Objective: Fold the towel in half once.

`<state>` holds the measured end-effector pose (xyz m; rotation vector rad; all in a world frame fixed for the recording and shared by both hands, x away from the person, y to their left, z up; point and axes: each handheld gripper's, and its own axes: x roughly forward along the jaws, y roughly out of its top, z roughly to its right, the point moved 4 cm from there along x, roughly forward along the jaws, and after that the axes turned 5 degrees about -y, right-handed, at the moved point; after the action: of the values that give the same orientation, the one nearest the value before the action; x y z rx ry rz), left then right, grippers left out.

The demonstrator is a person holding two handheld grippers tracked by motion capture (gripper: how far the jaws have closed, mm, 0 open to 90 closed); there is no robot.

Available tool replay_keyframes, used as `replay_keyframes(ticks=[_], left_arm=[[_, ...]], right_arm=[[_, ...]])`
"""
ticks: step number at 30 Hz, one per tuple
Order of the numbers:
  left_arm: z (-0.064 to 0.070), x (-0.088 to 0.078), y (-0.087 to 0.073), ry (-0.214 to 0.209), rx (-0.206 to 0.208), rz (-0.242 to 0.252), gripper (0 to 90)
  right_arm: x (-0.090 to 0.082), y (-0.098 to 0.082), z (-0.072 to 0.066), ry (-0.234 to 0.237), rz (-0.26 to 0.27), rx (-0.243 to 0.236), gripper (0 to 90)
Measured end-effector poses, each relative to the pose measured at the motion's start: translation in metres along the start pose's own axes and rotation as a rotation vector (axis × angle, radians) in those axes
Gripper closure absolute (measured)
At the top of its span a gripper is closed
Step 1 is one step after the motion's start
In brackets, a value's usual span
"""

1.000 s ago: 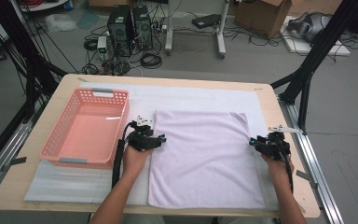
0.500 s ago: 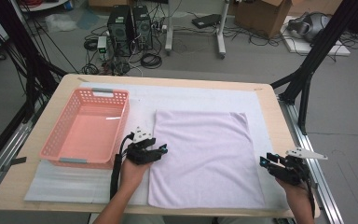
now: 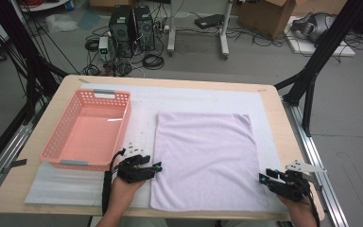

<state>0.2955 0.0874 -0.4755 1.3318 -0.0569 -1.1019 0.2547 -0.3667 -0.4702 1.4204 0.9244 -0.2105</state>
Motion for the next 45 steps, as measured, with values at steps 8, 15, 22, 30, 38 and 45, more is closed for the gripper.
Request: replay_keyframes(ticks=[8, 15, 22, 30, 38, 45], left_arm=[[0.014, -0.004, -0.009, -0.003, 0.110, -0.037, 40.6], [0.020, -0.002, -0.011, 0.064, 0.163, -0.040, 54.4], [0.027, -0.003, -0.013, 0.026, 0.106, -0.038, 85.5], [0.041, -0.021, -0.025, -0.049, 0.066, -0.034, 85.9], [0.046, -0.024, -0.022, -0.084, 0.142, 0.029, 72.3], [0.024, 0.007, 0.028, -0.061, 0.135, 0.142, 55.7]], right_arm=[[0.001, -0.005, -0.011, -0.057, -0.021, -0.054, 65.8], [0.000, -0.007, -0.019, -0.051, -0.031, -0.058, 66.7], [-0.002, -0.007, -0.021, -0.028, -0.046, -0.058, 86.0], [-0.024, -0.019, -0.015, 0.002, -0.064, -0.022, 86.5], [-0.044, -0.040, -0.021, 0.020, -0.084, -0.007, 82.8], [-0.035, -0.017, -0.007, -0.011, -0.010, -0.023, 60.2]])
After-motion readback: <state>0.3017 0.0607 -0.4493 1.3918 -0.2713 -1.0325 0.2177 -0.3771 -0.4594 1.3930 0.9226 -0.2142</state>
